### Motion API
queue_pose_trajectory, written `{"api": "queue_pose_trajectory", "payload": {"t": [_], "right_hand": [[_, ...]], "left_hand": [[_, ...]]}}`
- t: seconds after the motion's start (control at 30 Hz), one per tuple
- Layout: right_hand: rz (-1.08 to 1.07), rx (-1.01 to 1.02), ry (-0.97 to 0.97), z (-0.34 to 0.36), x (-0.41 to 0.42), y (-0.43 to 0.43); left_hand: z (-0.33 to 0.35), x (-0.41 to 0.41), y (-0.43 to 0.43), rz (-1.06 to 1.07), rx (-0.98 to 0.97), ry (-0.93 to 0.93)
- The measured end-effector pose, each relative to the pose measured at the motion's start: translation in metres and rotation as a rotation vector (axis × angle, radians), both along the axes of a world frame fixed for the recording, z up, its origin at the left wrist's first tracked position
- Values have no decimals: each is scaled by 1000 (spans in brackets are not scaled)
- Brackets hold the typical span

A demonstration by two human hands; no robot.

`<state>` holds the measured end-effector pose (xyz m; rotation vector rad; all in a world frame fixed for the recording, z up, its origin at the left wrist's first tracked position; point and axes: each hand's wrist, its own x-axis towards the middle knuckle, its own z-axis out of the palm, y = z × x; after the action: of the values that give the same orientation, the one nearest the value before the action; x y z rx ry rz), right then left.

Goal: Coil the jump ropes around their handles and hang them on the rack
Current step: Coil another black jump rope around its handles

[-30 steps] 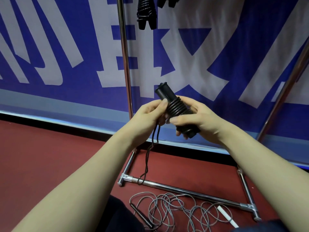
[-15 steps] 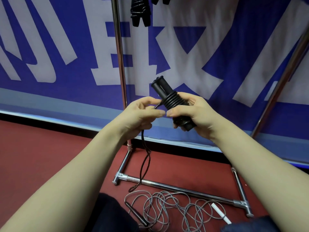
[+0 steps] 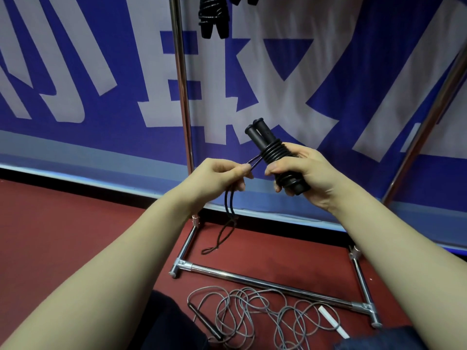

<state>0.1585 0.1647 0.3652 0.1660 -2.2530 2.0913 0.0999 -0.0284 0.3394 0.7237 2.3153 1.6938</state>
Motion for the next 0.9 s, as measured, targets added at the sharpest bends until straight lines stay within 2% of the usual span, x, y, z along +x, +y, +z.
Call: {"api": "queue_pose_trajectory", "payload": {"t": [0.1,0.2,0.4,0.57,0.63,0.8,0.9], "right_hand": [[6,55,6,-1,0,3],[-30,158,23,-1,3,3],[-76,322,65,-6,-1,0],[-131,446,68,-8,-3,-1],[-213,568,94,-12,-4,-5],[-403,1094,154,-16,-3,-22],[-473,1237,182,-18,-2,-31]], "left_hand": [[0,2,2,-112,266,-302],[1,2,4,-115,409,-425],[4,5,14,-54,166,-324],[6,10,19,20,114,-240],[9,11,22,60,61,-193],[13,13,28,161,46,-152],[9,15,32,256,105,-93]]}}
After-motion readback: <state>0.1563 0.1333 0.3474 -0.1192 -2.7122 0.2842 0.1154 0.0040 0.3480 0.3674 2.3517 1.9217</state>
